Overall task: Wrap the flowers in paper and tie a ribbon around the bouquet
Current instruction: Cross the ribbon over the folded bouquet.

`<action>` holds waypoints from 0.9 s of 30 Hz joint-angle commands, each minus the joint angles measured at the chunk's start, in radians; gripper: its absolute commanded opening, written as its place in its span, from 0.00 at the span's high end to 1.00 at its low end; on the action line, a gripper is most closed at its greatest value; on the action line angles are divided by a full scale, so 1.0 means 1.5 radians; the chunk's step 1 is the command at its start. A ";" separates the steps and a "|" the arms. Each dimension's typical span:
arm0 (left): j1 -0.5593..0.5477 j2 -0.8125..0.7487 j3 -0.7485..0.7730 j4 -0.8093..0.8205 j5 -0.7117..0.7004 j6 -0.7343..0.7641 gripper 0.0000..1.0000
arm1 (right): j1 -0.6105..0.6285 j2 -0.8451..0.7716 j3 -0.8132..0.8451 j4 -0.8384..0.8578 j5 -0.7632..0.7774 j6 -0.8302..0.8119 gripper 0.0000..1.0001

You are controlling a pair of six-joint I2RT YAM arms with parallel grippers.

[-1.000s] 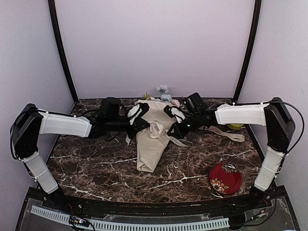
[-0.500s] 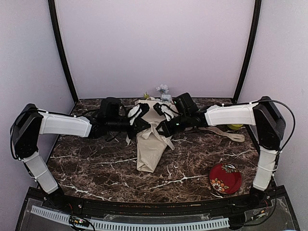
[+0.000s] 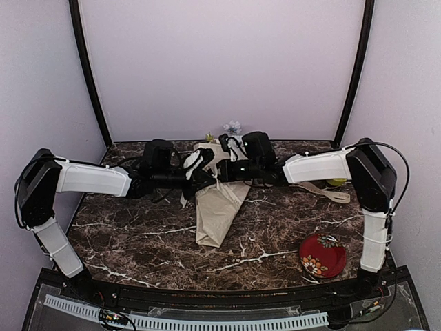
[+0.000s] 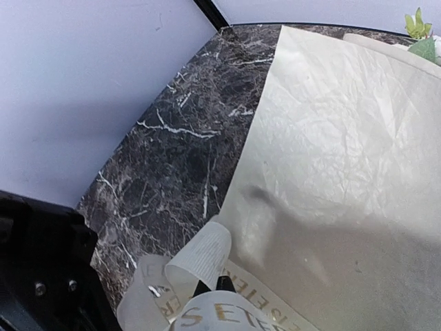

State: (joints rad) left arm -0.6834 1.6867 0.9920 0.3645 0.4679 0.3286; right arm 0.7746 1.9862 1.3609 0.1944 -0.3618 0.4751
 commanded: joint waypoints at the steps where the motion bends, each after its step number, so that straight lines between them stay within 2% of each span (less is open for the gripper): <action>1: 0.000 -0.013 -0.008 0.000 0.015 -0.004 1.00 | -0.003 0.047 0.029 0.153 -0.037 0.106 1.00; 4: 0.001 -0.015 -0.012 0.002 0.006 -0.004 1.00 | -0.002 0.069 0.038 0.188 -0.051 0.127 0.99; 6: 0.001 -0.015 -0.014 0.003 -0.004 -0.004 1.00 | -0.004 0.077 0.036 0.196 -0.044 0.139 0.94; 12: 0.001 -0.008 -0.012 0.014 -0.076 -0.021 1.00 | -0.005 0.090 0.100 -0.012 -0.013 0.056 0.66; 16: 0.001 0.001 -0.013 0.013 -0.089 -0.021 1.00 | -0.004 0.048 0.104 -0.121 -0.034 -0.013 0.54; 22: 0.001 0.018 -0.008 0.009 -0.108 -0.029 1.00 | -0.012 -0.023 0.086 -0.229 -0.039 -0.073 0.53; 27: 0.002 0.021 -0.008 0.007 -0.110 -0.028 1.00 | -0.039 -0.058 0.062 -0.280 -0.037 -0.082 0.65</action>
State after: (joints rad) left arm -0.6838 1.7096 0.9817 0.3767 0.3271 0.2981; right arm 0.7399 1.9785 1.4830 -0.1631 -0.3954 0.3954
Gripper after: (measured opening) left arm 0.006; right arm 0.389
